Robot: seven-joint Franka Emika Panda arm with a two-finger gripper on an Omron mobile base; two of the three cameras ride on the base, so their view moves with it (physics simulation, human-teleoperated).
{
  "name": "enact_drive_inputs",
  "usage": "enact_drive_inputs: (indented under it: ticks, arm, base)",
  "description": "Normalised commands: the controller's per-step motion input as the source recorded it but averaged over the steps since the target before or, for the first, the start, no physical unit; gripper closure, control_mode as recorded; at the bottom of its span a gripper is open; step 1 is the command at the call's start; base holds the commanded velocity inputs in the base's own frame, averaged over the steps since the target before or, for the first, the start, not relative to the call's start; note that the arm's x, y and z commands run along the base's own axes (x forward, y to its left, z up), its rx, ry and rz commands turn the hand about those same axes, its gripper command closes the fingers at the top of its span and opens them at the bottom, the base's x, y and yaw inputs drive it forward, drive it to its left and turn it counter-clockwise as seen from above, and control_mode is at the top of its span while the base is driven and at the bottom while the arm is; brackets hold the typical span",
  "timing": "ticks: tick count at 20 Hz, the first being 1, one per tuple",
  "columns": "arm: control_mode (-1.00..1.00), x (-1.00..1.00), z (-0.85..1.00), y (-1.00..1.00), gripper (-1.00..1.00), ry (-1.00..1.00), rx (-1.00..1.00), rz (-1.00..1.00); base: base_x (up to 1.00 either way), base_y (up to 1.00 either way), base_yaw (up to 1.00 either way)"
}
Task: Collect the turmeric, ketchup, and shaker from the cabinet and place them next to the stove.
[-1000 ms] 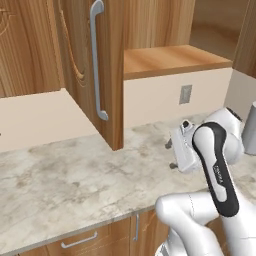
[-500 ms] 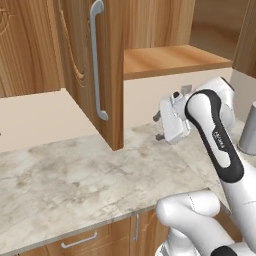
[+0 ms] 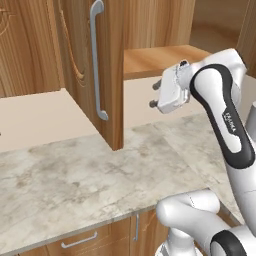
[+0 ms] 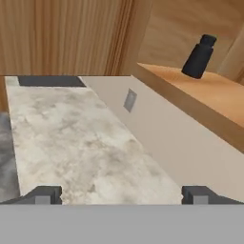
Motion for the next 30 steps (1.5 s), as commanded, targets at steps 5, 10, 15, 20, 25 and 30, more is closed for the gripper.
enact_drive_inputs:
  ticks: [5,10,15,20,25,30]
  arm:
    - [-1.0,0.0,0.37,0.01,-1.0,-0.05,0.3,-0.22]
    - [-1.0,-0.01,0.18,0.01,-1.0,0.05,0.33,-0.16]
    - [-1.0,0.04,0.62,0.02,-1.0,0.06,0.21,-0.11]
    - [-1.0,0.25,0.09,0.23,-1.0,0.02,0.05,-0.02]
    - [-1.0,0.3,-0.04,0.07,-1.0,0.02,0.0,0.02]
    - [-1.0,0.13,-0.05,0.0,-1.0,0.0,0.0,0.07]
  base:
    - [0.0,0.0,0.0]
    - [0.0,0.0,0.0]
    - [0.0,0.0,0.0]
    - [0.0,0.0,0.0]
    - [0.0,0.0,0.0]
    - [0.0,0.0,0.0]
